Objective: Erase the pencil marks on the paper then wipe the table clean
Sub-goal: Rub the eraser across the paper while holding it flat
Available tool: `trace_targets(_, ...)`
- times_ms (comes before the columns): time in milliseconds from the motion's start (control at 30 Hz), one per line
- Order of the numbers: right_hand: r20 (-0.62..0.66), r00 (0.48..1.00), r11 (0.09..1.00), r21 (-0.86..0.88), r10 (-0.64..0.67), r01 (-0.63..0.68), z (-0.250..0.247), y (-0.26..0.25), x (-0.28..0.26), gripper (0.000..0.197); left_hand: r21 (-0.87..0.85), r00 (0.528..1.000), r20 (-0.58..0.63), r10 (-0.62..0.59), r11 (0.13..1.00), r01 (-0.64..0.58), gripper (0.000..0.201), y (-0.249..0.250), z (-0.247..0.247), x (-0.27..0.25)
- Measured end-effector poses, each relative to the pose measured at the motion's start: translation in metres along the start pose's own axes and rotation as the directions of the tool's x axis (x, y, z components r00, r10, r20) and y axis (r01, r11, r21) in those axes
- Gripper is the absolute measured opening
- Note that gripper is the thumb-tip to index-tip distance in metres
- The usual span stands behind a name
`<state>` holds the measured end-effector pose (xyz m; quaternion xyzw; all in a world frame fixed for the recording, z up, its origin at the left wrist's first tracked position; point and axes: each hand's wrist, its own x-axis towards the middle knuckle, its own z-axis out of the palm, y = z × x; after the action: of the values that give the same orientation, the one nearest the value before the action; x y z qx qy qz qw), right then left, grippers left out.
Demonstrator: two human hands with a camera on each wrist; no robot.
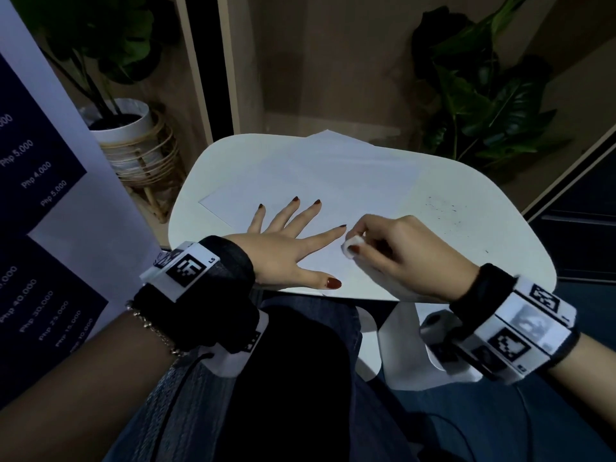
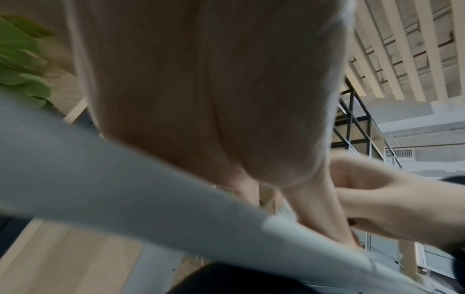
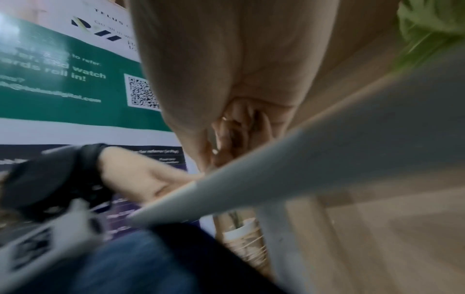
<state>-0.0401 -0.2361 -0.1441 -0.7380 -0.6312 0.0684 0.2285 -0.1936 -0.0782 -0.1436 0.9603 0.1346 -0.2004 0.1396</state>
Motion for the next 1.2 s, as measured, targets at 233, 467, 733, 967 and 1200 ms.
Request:
trace_targets(233, 0.005, 0.998, 0.998, -0.031, -0.061, 0.061, 0.013, -0.021, -0.006, 0.014, 0.003, 1.000, 0.015, -0.004, 1.000, 0.004, 0.081, 0.001, -0.002, -0.002)
trace_targets(467, -0.143, 0.984, 0.984, -0.127, 0.105, -0.124, 0.006, 0.007, 0.000, 0.020, 0.019, 0.999, 0.038, -0.006, 1.000, 0.005, 0.093, 0.001, -0.001, -0.002)
trace_targets(733, 0.061, 0.993, 0.993, 0.064, -0.103, 0.099, 0.008, -0.022, -0.004, 0.014, 0.001, 1.000, 0.016, 0.003, 1.000, -0.003, 0.090, 0.000, 0.000, -0.001)
trace_targets(967, -0.091, 0.996, 0.998, -0.066, -0.016, 0.010, 0.009, -0.011, -0.003, 0.015, 0.010, 1.000, 0.012, 0.019, 1.000, -0.019, 0.101, -0.002, 0.002, 0.000)
trace_targets(1200, 0.017, 0.993, 0.992, 0.046, -0.116, 0.116, 0.005, -0.019, -0.003, 0.016, -0.006, 1.000, 0.003, 0.022, 1.000, -0.022, 0.102, -0.002, 0.002, -0.001)
